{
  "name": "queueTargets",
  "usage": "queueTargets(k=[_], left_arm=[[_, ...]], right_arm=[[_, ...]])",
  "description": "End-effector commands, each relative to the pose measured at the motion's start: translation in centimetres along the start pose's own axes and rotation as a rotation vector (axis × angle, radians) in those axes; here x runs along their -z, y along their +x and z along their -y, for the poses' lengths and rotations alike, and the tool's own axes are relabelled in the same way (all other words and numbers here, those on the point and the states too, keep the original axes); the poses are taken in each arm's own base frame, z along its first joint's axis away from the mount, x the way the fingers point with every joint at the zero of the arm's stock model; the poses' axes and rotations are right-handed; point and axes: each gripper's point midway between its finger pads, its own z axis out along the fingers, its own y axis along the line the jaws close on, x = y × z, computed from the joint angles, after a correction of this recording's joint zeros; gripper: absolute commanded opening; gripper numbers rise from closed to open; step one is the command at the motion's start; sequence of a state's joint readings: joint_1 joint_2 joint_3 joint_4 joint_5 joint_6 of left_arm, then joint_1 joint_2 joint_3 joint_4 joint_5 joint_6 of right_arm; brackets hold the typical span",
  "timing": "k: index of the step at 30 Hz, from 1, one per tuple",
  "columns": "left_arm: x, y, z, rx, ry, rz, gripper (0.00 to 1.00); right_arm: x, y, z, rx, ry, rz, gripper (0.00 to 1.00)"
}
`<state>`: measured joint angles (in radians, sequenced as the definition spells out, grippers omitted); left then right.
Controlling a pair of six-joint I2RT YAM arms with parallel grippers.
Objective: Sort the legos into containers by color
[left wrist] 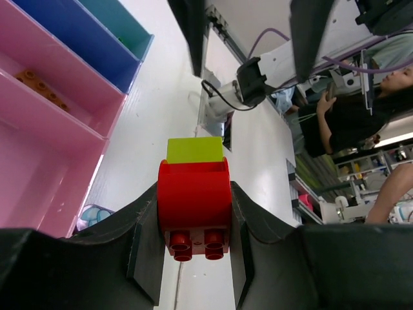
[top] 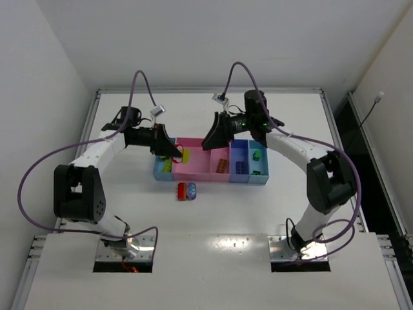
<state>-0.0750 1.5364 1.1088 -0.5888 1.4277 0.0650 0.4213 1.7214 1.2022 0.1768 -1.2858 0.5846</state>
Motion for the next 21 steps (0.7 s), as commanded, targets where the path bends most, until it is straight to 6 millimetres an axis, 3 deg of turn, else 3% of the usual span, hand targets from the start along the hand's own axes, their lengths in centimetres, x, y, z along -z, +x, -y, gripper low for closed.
queueTargets(k=[1,8,14,21], left_arm=[[-0.1,-1.6,1.2,-0.043,0.087,0.015,0.11],[-0.3,-2.7,1.6,-0.058,0.114,0.012,0.11],[-0.9,-2.7,2.0,-0.052,0.138,-0.004,0.11],[-1.1,-2.4,2.6,-0.063,0.144,-0.009,0.11]], right_arm=[[-0.9,-1.2,-2.7,0.105,-0.098,-0.027,0.7],[-2.6,-0.5,-2.7,0.088,-0.123,-0.052,0.7],[-3.1,-0.6,-0.9,0.059,-0.11,-0.051,0.7],[-3.7,-2.0,0.2,0.059,-0.1,-0.032,0.71]])
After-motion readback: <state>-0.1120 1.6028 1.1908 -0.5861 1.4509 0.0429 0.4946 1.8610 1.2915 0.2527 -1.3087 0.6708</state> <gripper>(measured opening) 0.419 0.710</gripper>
